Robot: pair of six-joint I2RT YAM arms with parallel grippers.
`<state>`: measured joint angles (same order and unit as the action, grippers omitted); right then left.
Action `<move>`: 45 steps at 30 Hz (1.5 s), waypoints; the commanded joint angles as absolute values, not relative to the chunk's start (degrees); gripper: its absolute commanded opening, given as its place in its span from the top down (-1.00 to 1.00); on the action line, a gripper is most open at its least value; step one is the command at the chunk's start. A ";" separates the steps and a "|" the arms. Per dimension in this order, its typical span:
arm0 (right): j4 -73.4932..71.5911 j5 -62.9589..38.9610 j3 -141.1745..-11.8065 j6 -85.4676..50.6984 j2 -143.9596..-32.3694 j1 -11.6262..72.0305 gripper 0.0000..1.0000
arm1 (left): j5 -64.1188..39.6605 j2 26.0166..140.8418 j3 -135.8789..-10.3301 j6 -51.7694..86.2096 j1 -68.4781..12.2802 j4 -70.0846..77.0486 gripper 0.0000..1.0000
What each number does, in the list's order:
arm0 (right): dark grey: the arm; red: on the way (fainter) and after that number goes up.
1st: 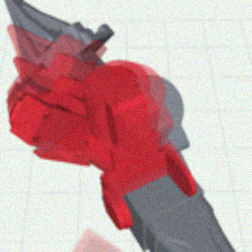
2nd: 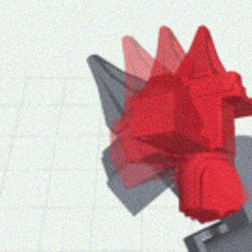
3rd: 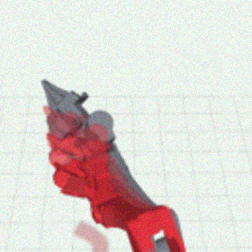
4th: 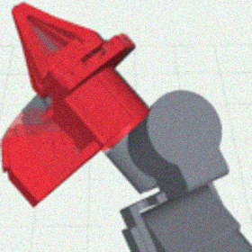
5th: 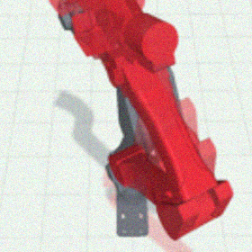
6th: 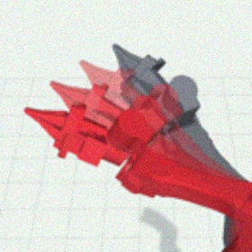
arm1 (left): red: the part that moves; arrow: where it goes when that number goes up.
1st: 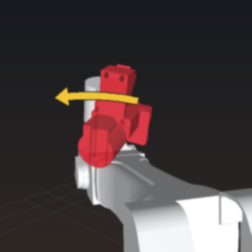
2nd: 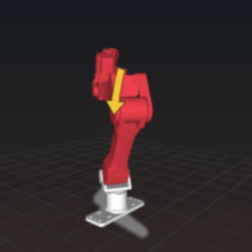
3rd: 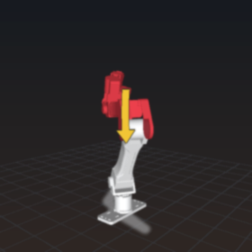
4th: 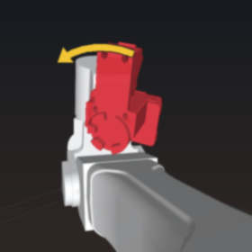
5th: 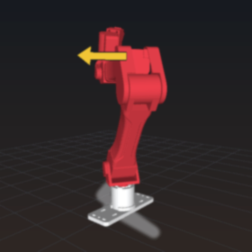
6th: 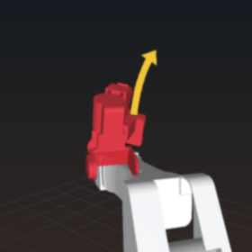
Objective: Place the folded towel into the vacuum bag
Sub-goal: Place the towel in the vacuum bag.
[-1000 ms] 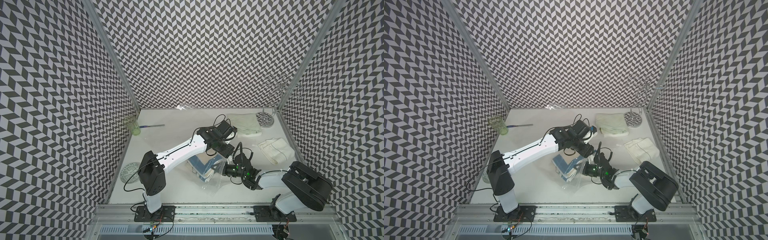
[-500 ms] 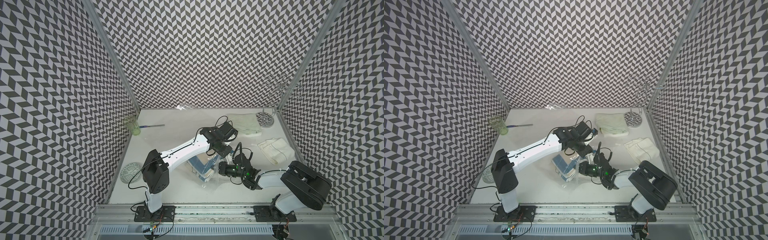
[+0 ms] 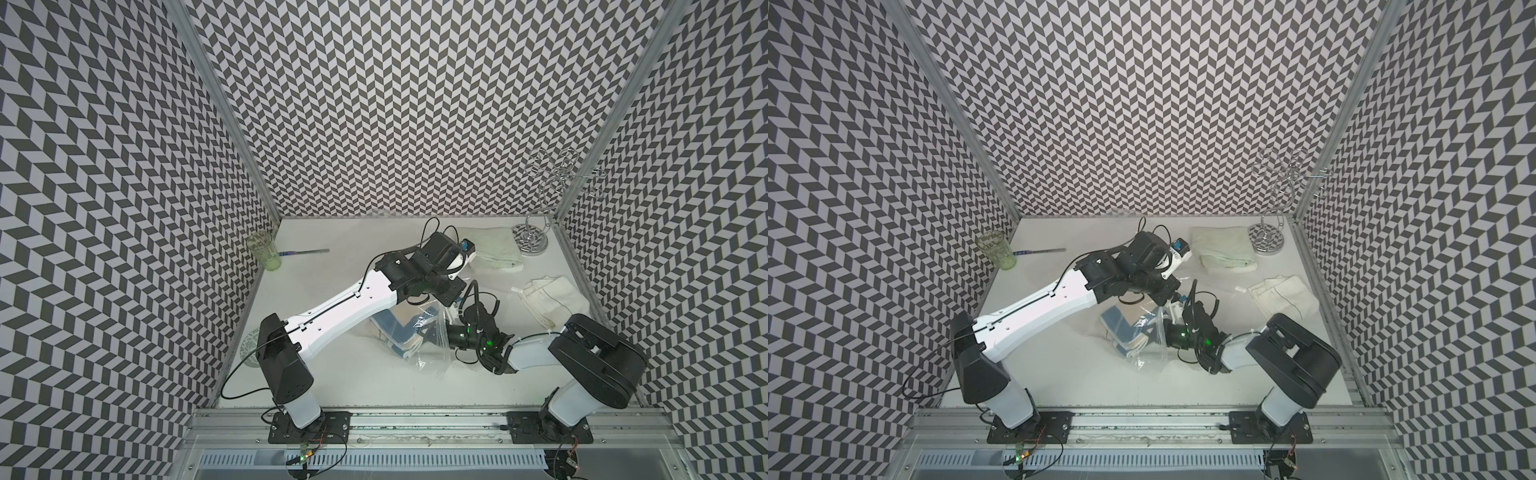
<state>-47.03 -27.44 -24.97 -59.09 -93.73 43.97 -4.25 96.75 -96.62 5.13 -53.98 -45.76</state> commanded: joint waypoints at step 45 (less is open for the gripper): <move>-23.45 -31.37 -44.61 -55.76 -100.70 47.46 0.01 | -13.94 92.43 -86.37 7.73 -53.93 -31.65 1.00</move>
